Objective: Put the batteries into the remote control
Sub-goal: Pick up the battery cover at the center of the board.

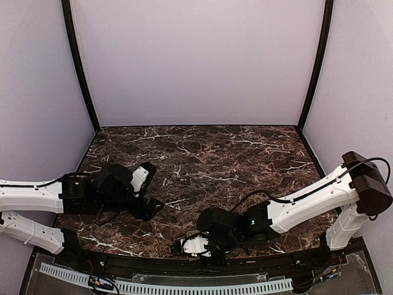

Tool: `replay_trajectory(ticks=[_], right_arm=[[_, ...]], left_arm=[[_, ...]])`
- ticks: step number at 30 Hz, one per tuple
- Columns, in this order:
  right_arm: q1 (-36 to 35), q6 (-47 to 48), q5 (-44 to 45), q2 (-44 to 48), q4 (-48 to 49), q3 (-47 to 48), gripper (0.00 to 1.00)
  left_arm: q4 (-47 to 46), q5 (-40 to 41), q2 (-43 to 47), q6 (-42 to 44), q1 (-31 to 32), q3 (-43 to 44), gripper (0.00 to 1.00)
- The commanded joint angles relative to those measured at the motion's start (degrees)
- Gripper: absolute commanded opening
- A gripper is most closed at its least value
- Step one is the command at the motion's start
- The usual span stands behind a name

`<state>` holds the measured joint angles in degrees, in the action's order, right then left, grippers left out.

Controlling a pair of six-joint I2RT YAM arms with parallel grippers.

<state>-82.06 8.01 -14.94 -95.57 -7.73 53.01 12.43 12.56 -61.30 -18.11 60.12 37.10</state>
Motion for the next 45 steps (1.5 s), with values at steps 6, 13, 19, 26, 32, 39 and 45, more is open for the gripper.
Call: replay_trajectory(ticks=[6, 13, 19, 26, 32, 39, 45], right_arm=[[-0.7, 6.3, 5.9, -5.7, -0.4, 3.3, 0.51], [-0.3, 6.3, 5.4, -6.5, -0.3, 4.3, 0.51], [0.8, 6.8, 4.7, -9.2, -3.5, 6.6, 0.51], [1.3, 5.9, 5.6, -10.6, -4.4, 6.7, 0.5], [1.5, 5.7, 6.8, -12.1, -5.3, 7.6, 0.47], [1.5, 6.4, 8.4, -12.7, -6.1, 7.7, 0.33], [1.5, 7.0, 8.0, -12.6, -7.3, 7.9, 0.21]], left_arm=[[-0.3, -0.1, 4.4, -3.0, -0.2, -4.7, 0.84], [-3.0, -1.1, 3.2, -2.6, -0.2, -5.7, 0.84], [-3.4, -1.2, 2.0, -1.3, -0.2, -5.2, 0.84], [-4.2, -1.8, 3.0, -1.6, -0.2, -6.5, 0.84], [-4.5, -2.1, 3.1, -1.4, -0.2, -6.6, 0.84], [-4.7, -2.0, 3.4, -1.2, -0.2, -7.0, 0.84], [-4.7, -1.8, 3.6, -1.2, -0.2, -7.3, 0.84]])
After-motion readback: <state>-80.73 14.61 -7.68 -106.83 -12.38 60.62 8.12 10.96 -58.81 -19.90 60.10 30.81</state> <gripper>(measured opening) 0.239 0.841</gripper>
